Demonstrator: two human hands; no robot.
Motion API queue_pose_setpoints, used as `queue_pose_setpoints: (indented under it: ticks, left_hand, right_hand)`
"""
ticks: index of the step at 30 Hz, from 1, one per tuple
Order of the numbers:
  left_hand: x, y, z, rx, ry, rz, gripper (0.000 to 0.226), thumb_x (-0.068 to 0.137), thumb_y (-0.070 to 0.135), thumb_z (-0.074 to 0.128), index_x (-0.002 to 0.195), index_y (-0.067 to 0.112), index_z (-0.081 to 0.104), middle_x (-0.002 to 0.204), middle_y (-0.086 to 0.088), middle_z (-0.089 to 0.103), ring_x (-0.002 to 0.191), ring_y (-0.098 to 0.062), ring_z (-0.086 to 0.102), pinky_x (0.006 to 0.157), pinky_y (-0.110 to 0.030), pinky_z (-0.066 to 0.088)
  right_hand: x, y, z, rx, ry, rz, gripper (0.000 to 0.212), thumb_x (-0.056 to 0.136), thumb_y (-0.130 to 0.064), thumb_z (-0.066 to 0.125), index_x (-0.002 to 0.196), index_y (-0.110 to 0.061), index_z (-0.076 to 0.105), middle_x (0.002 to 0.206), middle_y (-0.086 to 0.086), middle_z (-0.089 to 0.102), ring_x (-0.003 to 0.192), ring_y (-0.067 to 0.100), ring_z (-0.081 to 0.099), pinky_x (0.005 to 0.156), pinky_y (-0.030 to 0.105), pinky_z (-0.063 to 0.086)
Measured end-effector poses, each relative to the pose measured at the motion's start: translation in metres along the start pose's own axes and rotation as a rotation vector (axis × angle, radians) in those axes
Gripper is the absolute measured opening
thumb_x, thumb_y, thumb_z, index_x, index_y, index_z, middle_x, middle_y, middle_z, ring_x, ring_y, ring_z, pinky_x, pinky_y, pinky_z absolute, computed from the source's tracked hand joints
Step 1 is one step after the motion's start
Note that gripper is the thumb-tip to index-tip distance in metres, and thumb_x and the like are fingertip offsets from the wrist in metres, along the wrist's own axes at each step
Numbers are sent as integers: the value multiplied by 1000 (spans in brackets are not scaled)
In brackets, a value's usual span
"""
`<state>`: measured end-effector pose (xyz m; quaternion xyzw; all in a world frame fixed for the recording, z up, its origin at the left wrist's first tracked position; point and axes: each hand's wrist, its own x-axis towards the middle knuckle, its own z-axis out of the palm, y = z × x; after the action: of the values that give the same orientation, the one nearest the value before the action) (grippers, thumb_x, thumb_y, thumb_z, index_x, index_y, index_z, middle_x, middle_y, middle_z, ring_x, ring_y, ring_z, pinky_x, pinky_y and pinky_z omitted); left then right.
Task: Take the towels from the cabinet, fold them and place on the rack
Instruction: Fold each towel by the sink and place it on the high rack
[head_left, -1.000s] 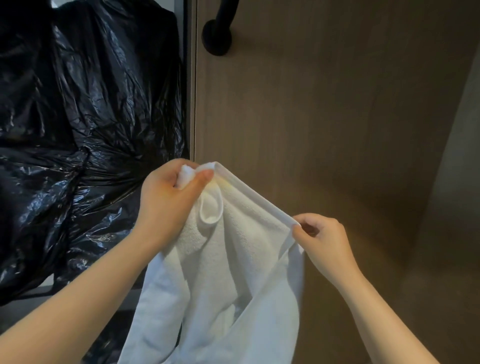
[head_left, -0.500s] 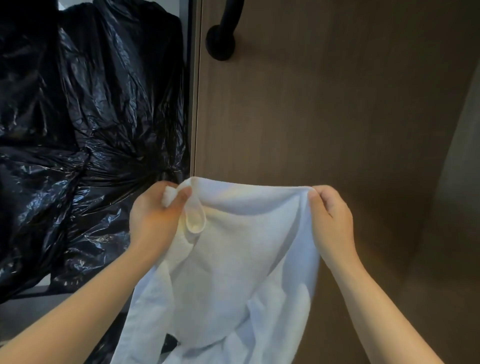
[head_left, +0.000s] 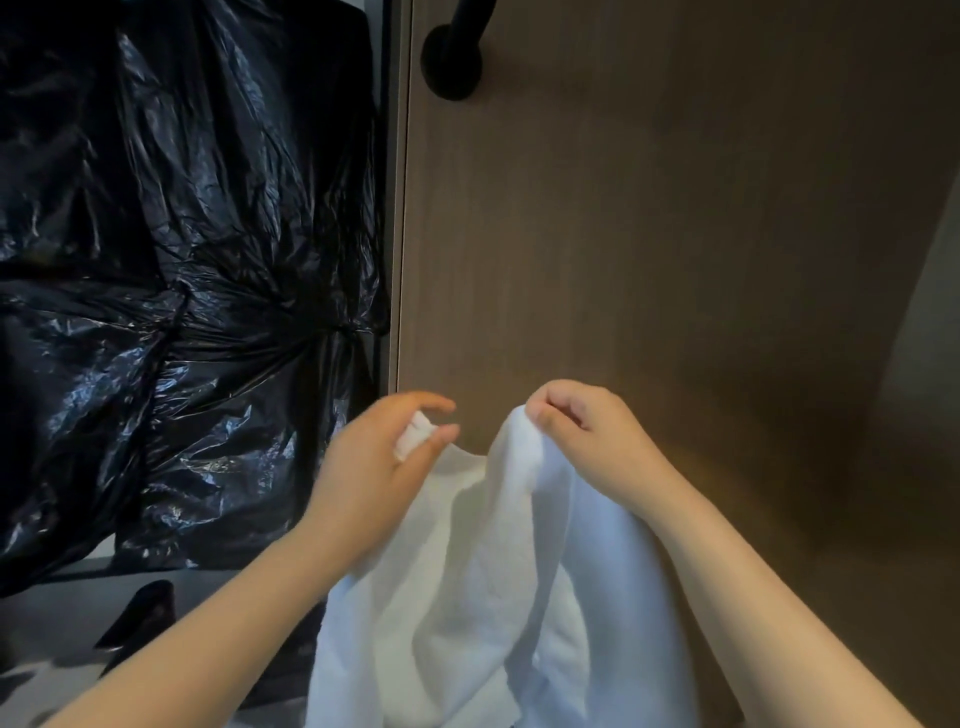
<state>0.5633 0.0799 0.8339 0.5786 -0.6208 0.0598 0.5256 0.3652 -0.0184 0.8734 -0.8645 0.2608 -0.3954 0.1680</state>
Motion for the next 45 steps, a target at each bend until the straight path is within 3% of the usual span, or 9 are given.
queue_pose_setpoints:
  ticks: [6, 10, 15, 21, 25, 33, 39, 43, 45]
  left_hand:
    - [-1, 7, 10, -216, -196, -49, 30, 95, 32, 57, 124, 36, 60, 115, 25, 63, 107, 8, 56, 93, -18, 44]
    - [-9, 9, 17, -283, -262, -39, 18, 95, 33, 57, 111, 33, 66, 100, 14, 68, 91, -3, 62, 80, -25, 49]
    - [-10, 8, 22, -226, -97, -43, 14, 94, 29, 60, 81, 26, 65, 78, 6, 64, 74, -9, 58, 66, -25, 45]
    - [1, 0, 14, -131, 63, -86, 15, 93, 27, 60, 77, 25, 61, 74, 8, 62, 73, -4, 56, 59, -15, 42]
    - [13, -13, 6, -48, 130, -149, 11, 93, 30, 57, 86, 23, 62, 75, 10, 61, 71, -3, 55, 58, -19, 38]
    - [17, -40, 6, 2, 164, -271, 12, 94, 36, 52, 91, 26, 59, 78, 7, 61, 75, -9, 56, 60, -27, 43]
    - [13, -50, 9, 48, 146, -347, 11, 96, 34, 50, 101, 28, 57, 85, 8, 59, 79, -11, 55, 58, -24, 37]
    - [6, -41, 10, 43, 162, -235, 20, 95, 27, 55, 114, 28, 62, 105, 13, 59, 93, -8, 54, 73, -24, 40]
    - [3, -30, 11, 25, 156, -126, 22, 94, 27, 58, 116, 28, 63, 111, 18, 58, 99, 0, 52, 79, -13, 39]
  right_hand:
    - [-1, -15, 3, 80, -50, -130, 19, 96, -12, 59, 79, -17, 66, 70, -14, 59, 65, 1, 50, 61, 12, 38]
    - [-3, -18, 3, 35, -49, -146, 18, 96, -14, 58, 80, -19, 66, 75, -7, 63, 69, 11, 56, 63, 18, 41]
    - [-9, -14, 1, -53, -45, -127, 15, 94, -16, 59, 84, -24, 68, 76, -8, 65, 71, 13, 59, 63, 23, 45]
    - [-20, 9, 1, -169, -59, 69, 22, 89, -17, 59, 77, -33, 64, 77, -15, 65, 74, 5, 61, 62, 21, 49]
    - [-23, 27, 0, -255, 20, 193, 14, 89, -22, 63, 82, -34, 65, 81, -18, 64, 77, 7, 62, 67, 26, 58]
    - [-25, 42, -4, -368, 119, 332, 9, 89, -20, 64, 89, -28, 68, 79, -16, 63, 75, 6, 61, 68, 31, 58]
    - [-26, 35, -10, -125, 43, 305, 13, 89, -23, 71, 76, -26, 74, 72, -13, 70, 73, 4, 64, 60, 18, 47]
    - [-26, 26, -11, 11, -5, 265, 16, 90, -25, 69, 76, -25, 75, 73, -12, 71, 69, 5, 64, 55, 10, 44]
    - [-26, 21, -9, 21, -19, 229, 16, 91, -24, 68, 77, -24, 75, 75, -12, 71, 71, 7, 63, 57, 11, 44]
